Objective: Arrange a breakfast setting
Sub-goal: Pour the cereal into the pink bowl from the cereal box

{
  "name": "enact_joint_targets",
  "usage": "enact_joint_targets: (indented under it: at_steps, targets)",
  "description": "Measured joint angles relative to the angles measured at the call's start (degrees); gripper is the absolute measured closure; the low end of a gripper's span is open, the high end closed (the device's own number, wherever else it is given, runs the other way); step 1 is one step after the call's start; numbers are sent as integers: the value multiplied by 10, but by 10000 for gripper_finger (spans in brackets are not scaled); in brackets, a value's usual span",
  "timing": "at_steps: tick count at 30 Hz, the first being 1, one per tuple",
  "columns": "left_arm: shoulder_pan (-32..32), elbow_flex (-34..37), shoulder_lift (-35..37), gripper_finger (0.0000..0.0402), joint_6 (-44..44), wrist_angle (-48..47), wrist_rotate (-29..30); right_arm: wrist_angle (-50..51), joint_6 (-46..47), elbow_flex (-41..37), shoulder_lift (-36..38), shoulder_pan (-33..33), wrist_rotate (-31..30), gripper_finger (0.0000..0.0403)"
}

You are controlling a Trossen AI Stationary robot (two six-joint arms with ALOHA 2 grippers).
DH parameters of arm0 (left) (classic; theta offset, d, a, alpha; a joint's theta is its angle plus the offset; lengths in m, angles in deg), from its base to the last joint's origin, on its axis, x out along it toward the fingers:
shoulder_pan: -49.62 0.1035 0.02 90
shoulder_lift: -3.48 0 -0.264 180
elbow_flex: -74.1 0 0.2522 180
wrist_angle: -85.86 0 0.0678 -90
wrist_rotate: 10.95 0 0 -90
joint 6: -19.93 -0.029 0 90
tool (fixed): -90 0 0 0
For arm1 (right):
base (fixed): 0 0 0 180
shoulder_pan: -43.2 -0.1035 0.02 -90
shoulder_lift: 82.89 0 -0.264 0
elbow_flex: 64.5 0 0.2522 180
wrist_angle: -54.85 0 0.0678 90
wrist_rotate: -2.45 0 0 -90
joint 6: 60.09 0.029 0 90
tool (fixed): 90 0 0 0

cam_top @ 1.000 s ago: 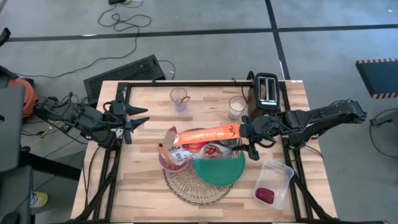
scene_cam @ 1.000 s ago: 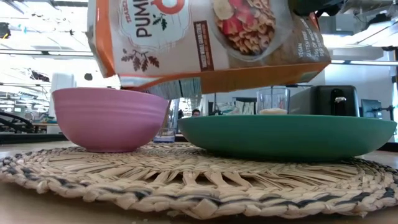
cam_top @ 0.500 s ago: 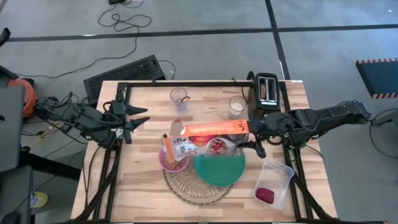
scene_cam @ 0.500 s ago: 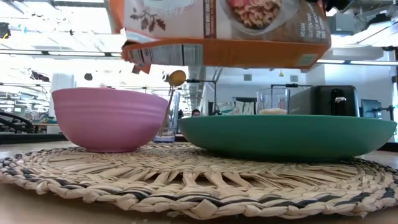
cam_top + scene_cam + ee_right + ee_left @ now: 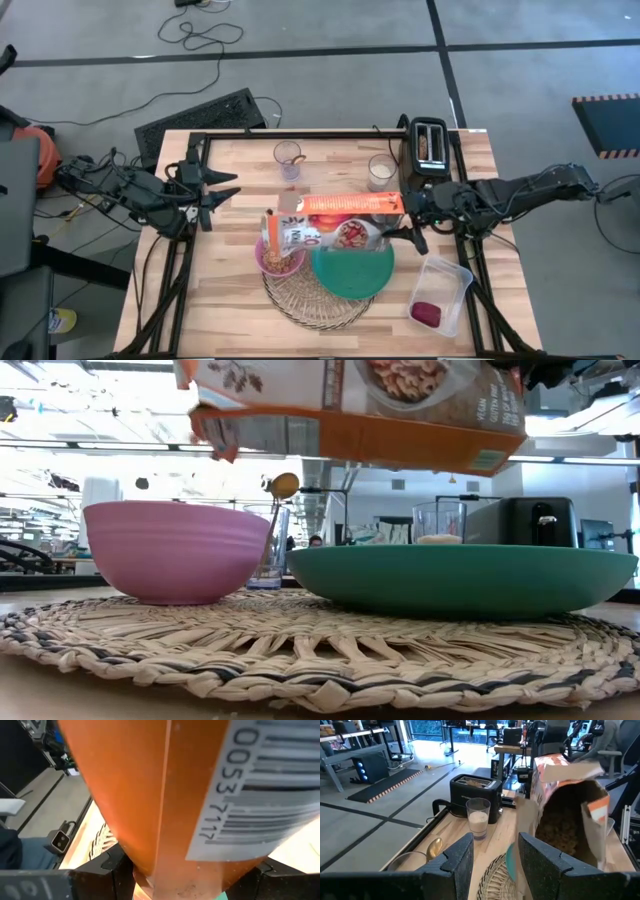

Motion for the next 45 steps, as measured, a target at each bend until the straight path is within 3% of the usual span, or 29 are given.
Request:
enact_joint_targets:
  at_steps: [23, 36, 45]
  targets:
    - [0, 0, 0, 260, 1, 0, 0, -45, -11, -2, 6, -1, 4, 156]
    - [0, 0, 0, 260, 1, 3, -1, -152, -29, -1, 53, 0, 4, 156]
    - [0, 0, -9, 260, -20, 53, 1, -270, -60, -1, 41, 14, 6, 157]
